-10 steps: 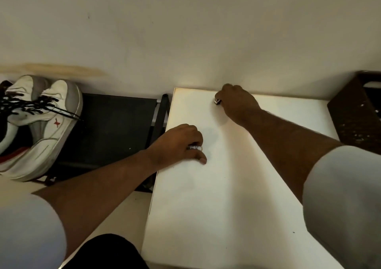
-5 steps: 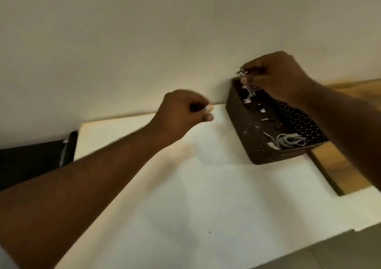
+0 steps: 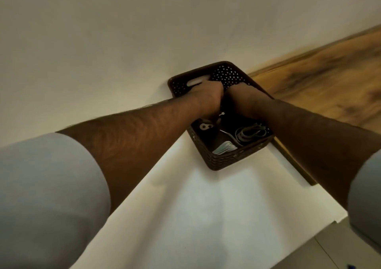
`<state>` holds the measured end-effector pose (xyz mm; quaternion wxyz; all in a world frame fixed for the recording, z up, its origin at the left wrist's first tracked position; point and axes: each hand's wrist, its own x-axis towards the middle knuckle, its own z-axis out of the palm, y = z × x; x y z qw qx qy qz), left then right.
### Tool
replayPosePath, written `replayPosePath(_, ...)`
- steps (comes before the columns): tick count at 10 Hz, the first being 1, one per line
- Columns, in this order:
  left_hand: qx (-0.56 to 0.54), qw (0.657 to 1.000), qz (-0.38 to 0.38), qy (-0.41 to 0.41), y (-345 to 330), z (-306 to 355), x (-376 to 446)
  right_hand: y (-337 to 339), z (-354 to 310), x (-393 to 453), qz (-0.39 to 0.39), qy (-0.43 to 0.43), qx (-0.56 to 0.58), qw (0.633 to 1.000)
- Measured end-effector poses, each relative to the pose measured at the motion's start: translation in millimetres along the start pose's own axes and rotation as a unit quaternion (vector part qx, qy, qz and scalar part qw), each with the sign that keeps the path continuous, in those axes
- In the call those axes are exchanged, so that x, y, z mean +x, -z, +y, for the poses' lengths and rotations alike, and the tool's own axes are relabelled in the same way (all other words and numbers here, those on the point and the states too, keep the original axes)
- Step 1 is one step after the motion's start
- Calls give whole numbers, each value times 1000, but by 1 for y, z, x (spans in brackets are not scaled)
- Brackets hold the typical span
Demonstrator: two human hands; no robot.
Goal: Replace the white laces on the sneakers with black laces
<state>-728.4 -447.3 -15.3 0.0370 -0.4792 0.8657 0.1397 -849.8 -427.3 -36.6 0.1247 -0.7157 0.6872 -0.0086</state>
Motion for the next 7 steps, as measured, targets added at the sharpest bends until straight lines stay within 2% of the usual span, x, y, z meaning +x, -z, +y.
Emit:
replayPosePath(1,5,1000,-30,-3,-14,10,3,2,-1,-4,-8,-1,-22,1000)
replayPosePath(4,3,1000,-23,-6,-23,12,-5,8,-4,-15,-45,23,-33,998)
replayPosePath(5,-40,999,22,17,-4,5,-18,10,-7,-17,-46,12,-5,999)
replayPosePath(6,-114,983,138,43,21,-17,-55,24,-20,-21,6,9,43,999)
replayPosePath(7,-139,962,216,90,26,-56,-109,41,-50,-28,86,43,76,992)
